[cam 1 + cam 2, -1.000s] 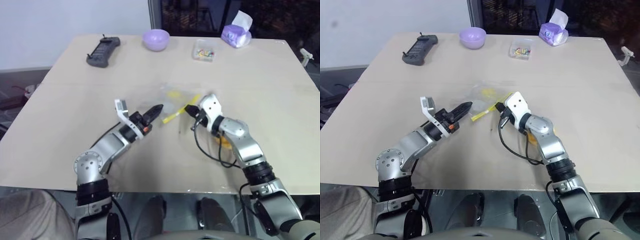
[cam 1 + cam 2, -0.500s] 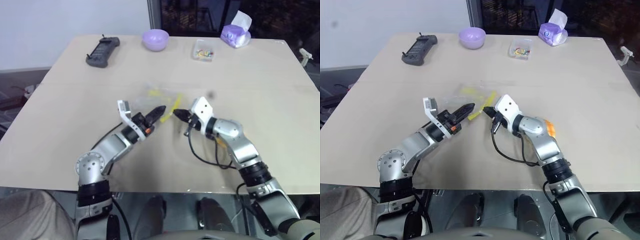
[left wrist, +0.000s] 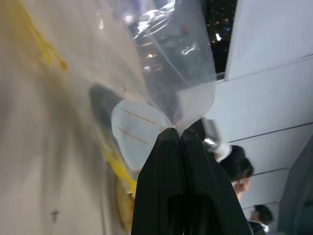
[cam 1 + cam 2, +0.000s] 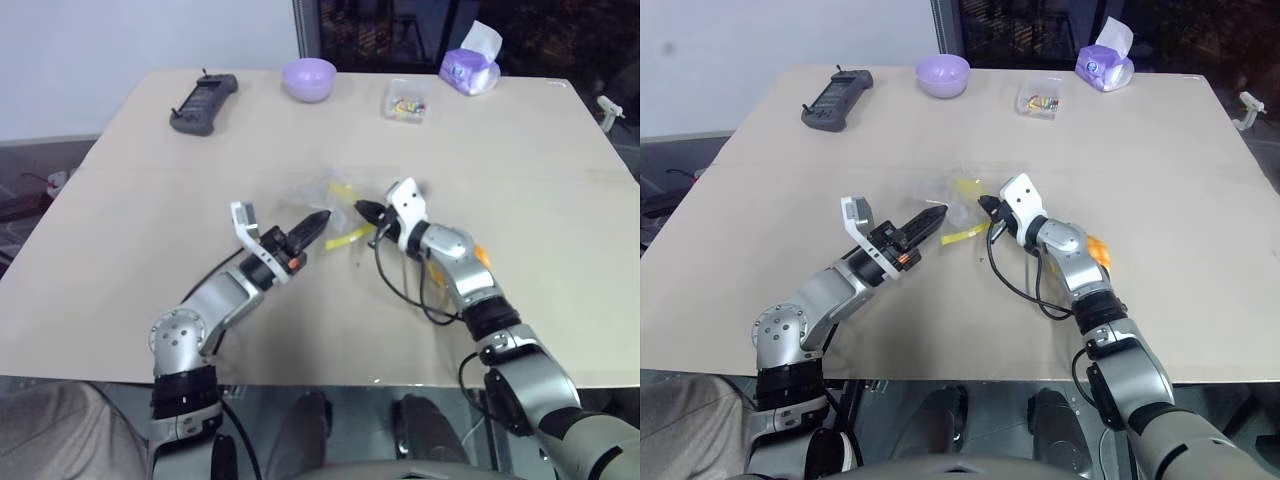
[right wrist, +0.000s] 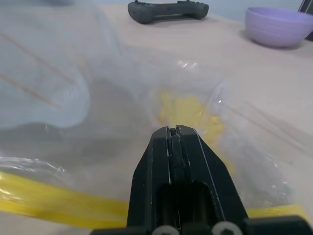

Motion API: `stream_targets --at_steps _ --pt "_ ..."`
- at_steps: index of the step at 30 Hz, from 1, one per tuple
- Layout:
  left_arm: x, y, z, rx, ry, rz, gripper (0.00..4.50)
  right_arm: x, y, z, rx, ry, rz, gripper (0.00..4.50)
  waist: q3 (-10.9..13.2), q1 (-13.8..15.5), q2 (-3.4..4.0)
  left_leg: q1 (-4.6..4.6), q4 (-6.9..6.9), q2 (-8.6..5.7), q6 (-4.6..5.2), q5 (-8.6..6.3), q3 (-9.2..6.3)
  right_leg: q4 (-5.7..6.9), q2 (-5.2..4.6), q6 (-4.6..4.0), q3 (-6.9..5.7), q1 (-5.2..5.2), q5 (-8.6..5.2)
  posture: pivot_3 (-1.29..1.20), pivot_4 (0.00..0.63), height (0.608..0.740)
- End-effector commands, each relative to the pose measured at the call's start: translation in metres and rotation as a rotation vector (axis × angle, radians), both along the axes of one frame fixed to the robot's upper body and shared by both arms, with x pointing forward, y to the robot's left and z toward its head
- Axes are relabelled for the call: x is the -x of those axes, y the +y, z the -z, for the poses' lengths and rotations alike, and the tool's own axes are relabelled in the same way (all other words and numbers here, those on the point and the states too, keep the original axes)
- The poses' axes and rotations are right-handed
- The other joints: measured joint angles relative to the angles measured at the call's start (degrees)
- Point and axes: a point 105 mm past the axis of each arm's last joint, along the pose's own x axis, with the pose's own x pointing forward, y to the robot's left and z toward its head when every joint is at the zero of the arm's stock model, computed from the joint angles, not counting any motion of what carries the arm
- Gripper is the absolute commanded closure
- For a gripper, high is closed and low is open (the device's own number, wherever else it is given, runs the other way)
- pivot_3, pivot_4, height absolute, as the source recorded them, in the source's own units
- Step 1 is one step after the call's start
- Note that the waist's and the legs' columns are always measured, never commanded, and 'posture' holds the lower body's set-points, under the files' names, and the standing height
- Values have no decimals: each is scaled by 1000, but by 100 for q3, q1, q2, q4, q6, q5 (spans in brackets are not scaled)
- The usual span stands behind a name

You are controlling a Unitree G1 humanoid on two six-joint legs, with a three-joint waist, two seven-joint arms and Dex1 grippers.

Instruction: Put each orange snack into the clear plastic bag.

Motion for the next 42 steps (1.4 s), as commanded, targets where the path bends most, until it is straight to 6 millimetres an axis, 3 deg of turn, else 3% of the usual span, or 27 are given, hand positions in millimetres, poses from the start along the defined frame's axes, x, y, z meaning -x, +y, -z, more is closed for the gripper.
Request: stream_targets --at_steps 1,7,11,13,16,17,30,37,42 --pt "4 6 -11 41 -45 -4 4500 -1 2 -21 -71 -49 -19 4466 0 -25 0 0 0 0 0 0 0 0 0 0 0 0 0 0 150 736" --pt "2 14 -4 48 -16 -35 4500 -6 -24 -26 -34 -99 47 4466 0 -35 0 0 0 -1 0 0 -1 0 0 0 0 0 0 0 150 736" --pt "2 17 1 47 -3 -36 4500 -1 -59 -33 130 -190 67 4466 0 -23 1 -4 0 -3 1 -1 -2 -3 -2 0 -1 -1 0 0 150 736" --pt "3 17 0 55 -2 -31 4500 1 -74 -30 232 -229 81 3945 0 -39 1 -7 1 -4 2 -1 -3 -4 -3 0 -2 -3 0 0 150 736" --pt "2 19 0 62 -2 -30 4500 2 -86 -24 323 -252 95 2817 0 -57 1 -1 -6 -1 3 -1 0 -3 -1 0 1 -3 0 0 150 736" --pt "2 20 0 67 -3 -29 4500 3 -85 -19 356 -257 87 2383 0 -67 1 -1 -7 -1 3 -1 1 -3 -1 0 2 -3 0 0 150 736" --pt "4 24 1 83 -16 -14 4500 -10 -38 -20 412 -383 36 2383 1 -64 1 1 -9 -1 -1 1 4 -5 -1 0 5 -2 0 0 150 736" --pt "6 25 4 87 -18 -12 4500 -10 -29 -21 404 -403 9 2383 1 -65 1 2 -9 -1 -1 1 4 -5 -2 0 5 -2 0 0 150 736" --pt "6 25 4 87 -18 -9 4500 -5 -21 -11 433 -406 -32 2383 0 -71 1 3 -9 0 -1 1 4 -4 -1 0 5 -2 0 0 150 736"
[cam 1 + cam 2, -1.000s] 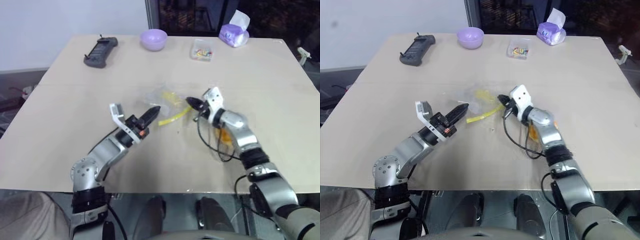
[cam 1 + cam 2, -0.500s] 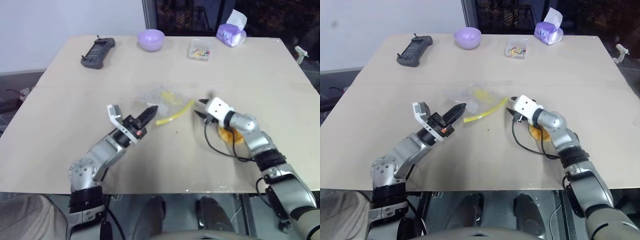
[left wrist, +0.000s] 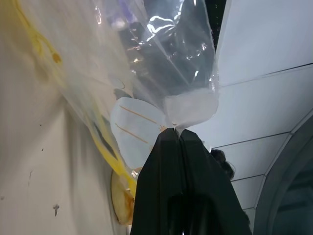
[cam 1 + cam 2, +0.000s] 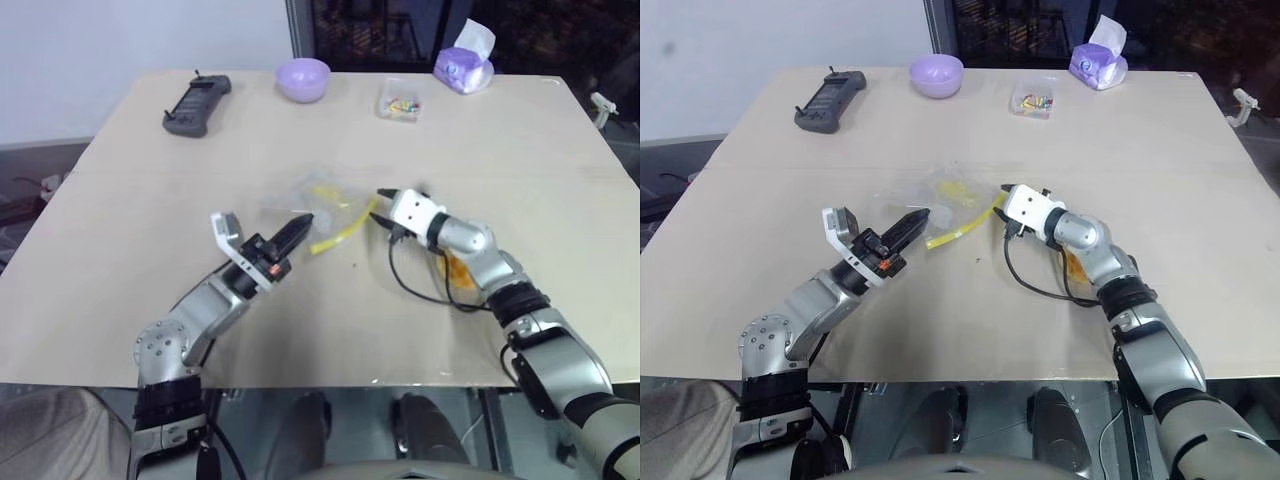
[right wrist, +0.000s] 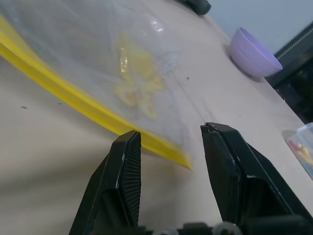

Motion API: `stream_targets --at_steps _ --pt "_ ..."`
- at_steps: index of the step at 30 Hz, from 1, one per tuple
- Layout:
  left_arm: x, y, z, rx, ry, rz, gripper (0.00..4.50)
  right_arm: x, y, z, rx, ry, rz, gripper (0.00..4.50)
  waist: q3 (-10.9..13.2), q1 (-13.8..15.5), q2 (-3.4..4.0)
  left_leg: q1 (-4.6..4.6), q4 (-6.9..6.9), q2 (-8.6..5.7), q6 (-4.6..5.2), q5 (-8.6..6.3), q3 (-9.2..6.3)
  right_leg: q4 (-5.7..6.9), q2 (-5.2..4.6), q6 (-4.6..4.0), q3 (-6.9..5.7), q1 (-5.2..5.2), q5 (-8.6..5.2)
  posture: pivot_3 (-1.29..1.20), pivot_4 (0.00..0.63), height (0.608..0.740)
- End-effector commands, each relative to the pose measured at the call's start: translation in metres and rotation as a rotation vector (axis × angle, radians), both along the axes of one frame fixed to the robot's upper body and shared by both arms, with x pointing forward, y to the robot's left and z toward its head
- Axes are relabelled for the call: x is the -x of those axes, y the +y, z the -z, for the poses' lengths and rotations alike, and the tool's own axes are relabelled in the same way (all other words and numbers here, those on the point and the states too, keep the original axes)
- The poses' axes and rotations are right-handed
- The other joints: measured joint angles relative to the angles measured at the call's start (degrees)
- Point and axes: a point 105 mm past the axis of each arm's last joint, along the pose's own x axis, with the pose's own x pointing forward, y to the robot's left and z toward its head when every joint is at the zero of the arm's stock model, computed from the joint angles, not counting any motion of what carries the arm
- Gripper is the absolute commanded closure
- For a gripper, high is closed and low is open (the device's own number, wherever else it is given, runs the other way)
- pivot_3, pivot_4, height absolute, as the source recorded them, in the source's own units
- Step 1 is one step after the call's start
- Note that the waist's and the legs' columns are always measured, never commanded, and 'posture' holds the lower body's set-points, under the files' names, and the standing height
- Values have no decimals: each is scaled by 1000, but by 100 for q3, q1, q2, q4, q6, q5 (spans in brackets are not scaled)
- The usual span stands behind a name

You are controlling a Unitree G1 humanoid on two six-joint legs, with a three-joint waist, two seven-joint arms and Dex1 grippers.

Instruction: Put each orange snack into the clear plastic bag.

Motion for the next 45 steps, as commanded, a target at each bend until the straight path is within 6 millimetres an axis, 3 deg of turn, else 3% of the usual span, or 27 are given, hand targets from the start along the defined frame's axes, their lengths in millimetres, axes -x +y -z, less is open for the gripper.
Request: stream_targets --at_steps 1,8,10,14,21,25,28,30,31,33,42,45 --pt "2 3 -4 11 -26 1 4500 3 9 -6 2 -45 -40 2383 0 0 0 0 -1 0 0 0 0 0 0 0 0 0 0 0 150 736" --pt "3 3 -4 9 -26 -1 4500 3 16 -7 -8 -63 -50 2383 0 2 0 0 -1 0 0 0 0 0 0 0 0 0 0 0 150 736" --pt "3 3 -4 9 -26 -1 4500 2 17 -10 -17 -81 -52 2895 0 2 0 0 -1 0 0 0 0 0 0 0 0 0 0 0 150 736" --pt "3 4 -3 8 -24 -1 4500 2 19 -17 -36 -106 -52 4480 0 -1 0 0 -1 0 0 0 0 0 0 0 0 0 0 0 150 736" --pt "3 4 -3 -8 -27 -7 4500 2 16 -20 -32 -119 -55 4480 0 0 0 0 -1 0 0 0 0 0 0 0 0 0 0 0 150 736" --pt "-11 15 -1 -184 -101 -139 4500 1 3 -31 -33 -145 -34 4480 1 2 1 0 -1 -1 0 0 0 0 0 0 0 0 0 0 150 736" --pt "-12 13 -8 -218 -164 -154 3683 0 -4 -42 -35 -171 -8 4500 1 8 2 -1 -2 -1 0 0 0 -1 0 0 -1 0 0 0 150 736" --pt "-17 11 -7 -288 -166 -181 2815 0 -8 -48 -26 -188 16 4500 1 6 1 -3 -2 -1 0 0 0 -3 0 0 -1 -1 0 0 150 736" --pt "-19 10 -11 -321 -194 -182 2425 -1 -9 -53 0 -216 28 4500 1 8 2 -3 -3 0 0 0 0 -4 0 0 -1 -1 0 0 150 736" --pt "-17 7 -21 -353 -250 -166 2425 0 -11 -59 43 -268 43 4500 1 10 1 -3 -4 0 0 0 -1 -3 0 0 -2 -2 0 0 150 736" --pt "32 -23 -108 -429 -756 57 2425 -13 -24 -69 205 -378 209 4500 1 5 1 -42 -3 0 -1 1 -2 0 0 -1 -4 -43 0 0 150 736" --pt "38 -33 -112 -474 -816 104 2425 -12 -19 -67 209 -371 216 4500 1 0 1 -43 -4 0 -1 1 3 -4 -1 0 1 -43 0 0 150 736"
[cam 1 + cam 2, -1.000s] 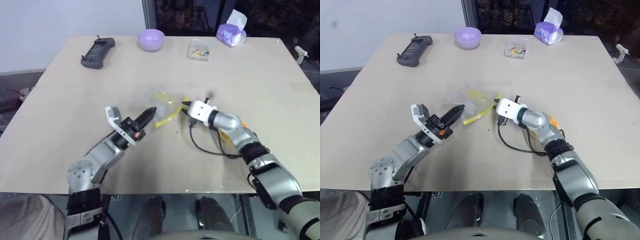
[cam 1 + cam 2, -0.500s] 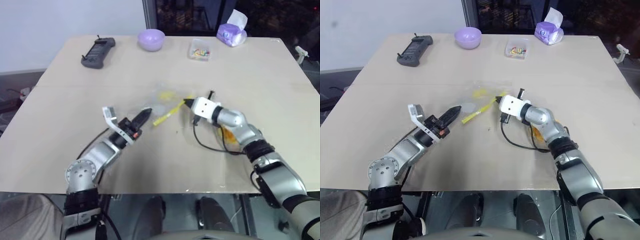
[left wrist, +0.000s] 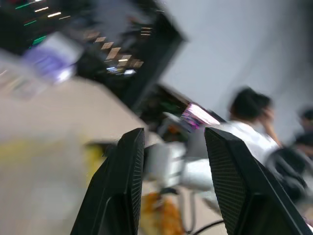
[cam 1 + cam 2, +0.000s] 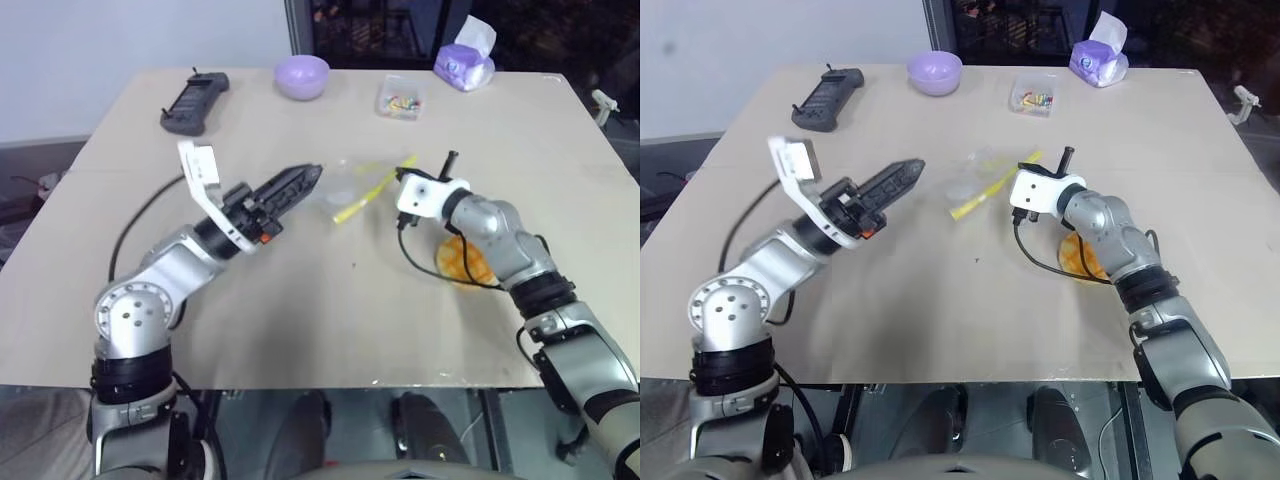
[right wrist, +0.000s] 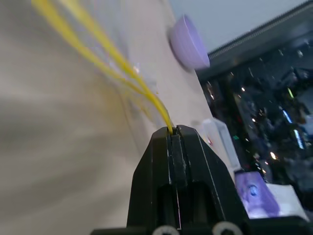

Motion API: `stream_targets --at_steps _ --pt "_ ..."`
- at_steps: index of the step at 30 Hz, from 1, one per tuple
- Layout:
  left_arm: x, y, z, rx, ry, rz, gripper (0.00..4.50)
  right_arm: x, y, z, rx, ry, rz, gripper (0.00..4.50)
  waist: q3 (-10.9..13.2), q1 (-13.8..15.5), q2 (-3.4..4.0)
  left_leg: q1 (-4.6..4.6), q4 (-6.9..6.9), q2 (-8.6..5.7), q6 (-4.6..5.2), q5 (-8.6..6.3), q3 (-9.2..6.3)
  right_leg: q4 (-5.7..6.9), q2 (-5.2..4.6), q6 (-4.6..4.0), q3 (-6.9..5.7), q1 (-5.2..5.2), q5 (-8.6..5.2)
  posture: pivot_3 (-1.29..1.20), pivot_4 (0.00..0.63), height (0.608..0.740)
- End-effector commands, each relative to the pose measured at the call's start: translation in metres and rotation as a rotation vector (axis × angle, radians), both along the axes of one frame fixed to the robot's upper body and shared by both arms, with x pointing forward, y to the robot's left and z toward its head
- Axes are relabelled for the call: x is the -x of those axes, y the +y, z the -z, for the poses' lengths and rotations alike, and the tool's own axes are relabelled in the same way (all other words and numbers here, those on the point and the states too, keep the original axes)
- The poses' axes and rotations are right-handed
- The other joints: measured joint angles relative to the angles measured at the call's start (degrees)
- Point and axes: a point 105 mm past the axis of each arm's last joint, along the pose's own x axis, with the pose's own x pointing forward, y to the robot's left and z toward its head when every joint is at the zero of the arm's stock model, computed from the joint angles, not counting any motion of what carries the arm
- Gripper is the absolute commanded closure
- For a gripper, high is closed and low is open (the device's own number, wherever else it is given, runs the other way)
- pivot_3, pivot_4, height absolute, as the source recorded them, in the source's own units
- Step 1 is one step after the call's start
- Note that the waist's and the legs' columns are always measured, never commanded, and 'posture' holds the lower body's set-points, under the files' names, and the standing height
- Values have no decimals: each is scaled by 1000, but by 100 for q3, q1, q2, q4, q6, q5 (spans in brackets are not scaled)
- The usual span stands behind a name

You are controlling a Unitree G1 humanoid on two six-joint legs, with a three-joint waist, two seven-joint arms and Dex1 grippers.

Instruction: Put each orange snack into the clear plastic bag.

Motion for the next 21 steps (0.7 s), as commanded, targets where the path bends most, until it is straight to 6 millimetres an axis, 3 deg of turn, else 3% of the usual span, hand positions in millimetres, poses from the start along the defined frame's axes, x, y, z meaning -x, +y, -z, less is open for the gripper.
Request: stream_targets --at_steps 1,6,10,14,21 --pt "2 -15 11 -177 -58 -7 2425 2 11 -16 13 -71 -1 4500 0 0 0 1 -1 0 0 0 0 0 0 0 1 0 0 0 150 736" --pt "-34 -9 67 -644 -158 -254 2425 3 16 -17 32 -83 20 4500 1 1 2 4 -6 -1 1 0 -1 4 3 0 0 -2 0 0 150 736" --pt "-56 0 87 -832 -299 -397 2425 4 19 -20 16 -84 18 4500 2 5 3 0 -9 -1 1 0 0 2 4 0 0 -8 0 0 150 736" --pt "-58 -15 84 -845 -523 -462 2425 4 18 -20 13 -82 25 4500 1 26 3 -14 -14 -1 1 0 7 2 2 -1 6 -28 0 0 150 736" --pt "-59 -23 78 -830 -634 -492 2425 4 18 -20 10 -77 25 4500 1 -3 3 -25 -18 0 1 0 17 10 0 -1 15 -47 0 0 150 736"
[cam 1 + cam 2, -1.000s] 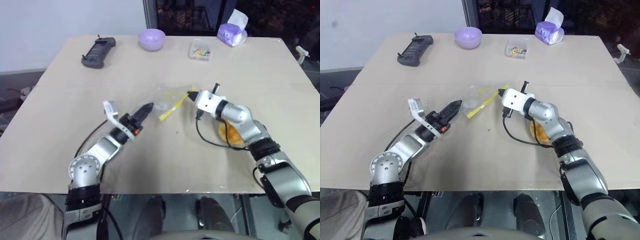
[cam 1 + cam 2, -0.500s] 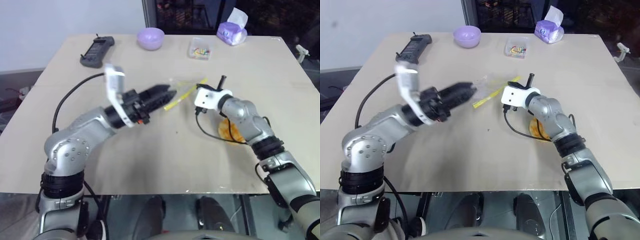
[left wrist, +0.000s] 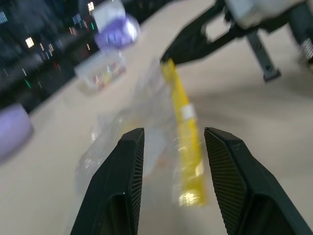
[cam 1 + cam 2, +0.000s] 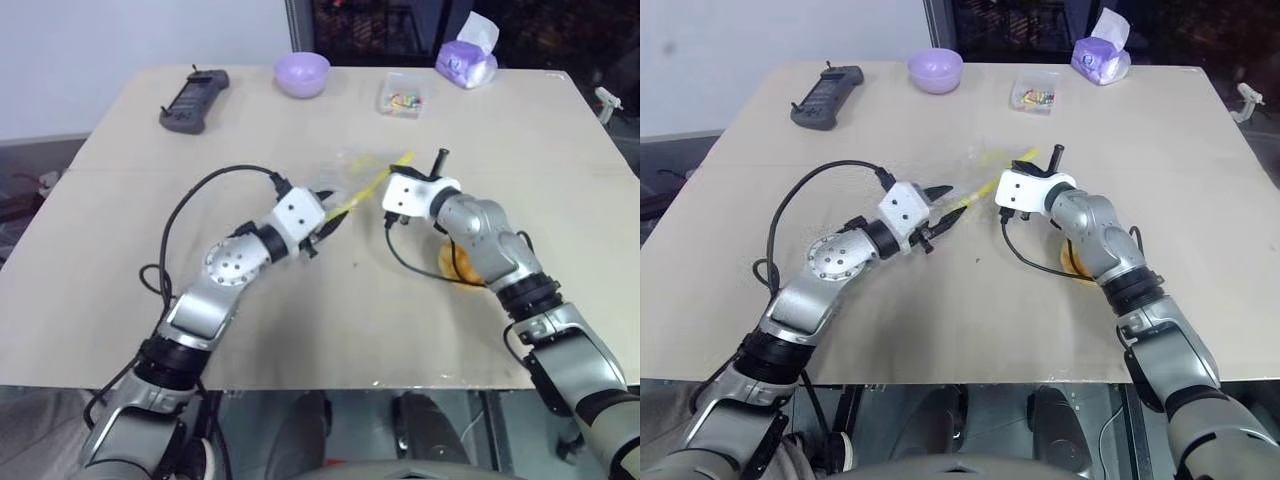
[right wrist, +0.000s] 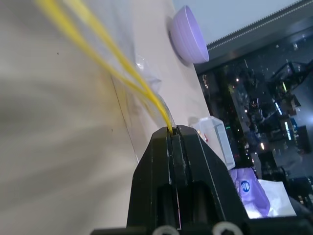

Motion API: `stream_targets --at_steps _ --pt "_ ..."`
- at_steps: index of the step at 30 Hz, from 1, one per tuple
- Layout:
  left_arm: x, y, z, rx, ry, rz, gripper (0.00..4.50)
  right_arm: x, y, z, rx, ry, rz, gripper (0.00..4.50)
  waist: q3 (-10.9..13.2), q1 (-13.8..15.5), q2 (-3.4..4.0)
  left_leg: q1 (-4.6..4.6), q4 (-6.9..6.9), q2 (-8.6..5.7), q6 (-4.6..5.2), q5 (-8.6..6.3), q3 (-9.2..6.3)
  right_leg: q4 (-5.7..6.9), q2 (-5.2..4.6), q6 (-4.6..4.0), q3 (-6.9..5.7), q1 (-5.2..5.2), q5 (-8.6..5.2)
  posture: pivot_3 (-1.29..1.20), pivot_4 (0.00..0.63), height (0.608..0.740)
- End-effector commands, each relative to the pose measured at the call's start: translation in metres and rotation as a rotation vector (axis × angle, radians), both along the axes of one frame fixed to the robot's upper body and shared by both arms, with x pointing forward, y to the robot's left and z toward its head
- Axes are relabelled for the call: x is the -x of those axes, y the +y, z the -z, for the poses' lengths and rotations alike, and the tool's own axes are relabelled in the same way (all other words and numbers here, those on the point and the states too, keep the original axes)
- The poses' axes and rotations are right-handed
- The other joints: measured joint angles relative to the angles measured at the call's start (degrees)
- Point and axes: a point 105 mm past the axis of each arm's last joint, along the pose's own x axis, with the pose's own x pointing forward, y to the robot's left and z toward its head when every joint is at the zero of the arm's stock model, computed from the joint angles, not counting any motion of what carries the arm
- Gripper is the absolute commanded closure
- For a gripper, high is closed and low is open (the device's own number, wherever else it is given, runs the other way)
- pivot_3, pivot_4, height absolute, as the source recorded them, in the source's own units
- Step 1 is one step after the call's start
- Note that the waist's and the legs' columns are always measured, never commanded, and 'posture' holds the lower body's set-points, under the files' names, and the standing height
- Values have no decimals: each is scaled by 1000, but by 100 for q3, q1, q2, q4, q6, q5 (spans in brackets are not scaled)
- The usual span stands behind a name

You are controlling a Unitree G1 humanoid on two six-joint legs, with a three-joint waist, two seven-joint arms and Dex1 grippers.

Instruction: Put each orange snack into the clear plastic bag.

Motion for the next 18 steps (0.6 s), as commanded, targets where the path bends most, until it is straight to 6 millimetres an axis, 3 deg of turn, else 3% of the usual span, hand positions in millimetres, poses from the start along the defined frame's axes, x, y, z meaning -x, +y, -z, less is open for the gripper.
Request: stream_targets --at_steps 1,18 --pt "1 1 -6 -28 -61 4 2425 4 6 -18 -30 -58 -24 4500 0 -12 0 1 0 0 0 0 1 1 1 0 1 -1 0 0 150 736" --pt "-3 1 5 -86 -51 -2 2425 5 6 -17 -35 -53 -24 4500 0 -10 0 2 1 1 1 0 0 5 2 0 1 -1 0 0 150 736"
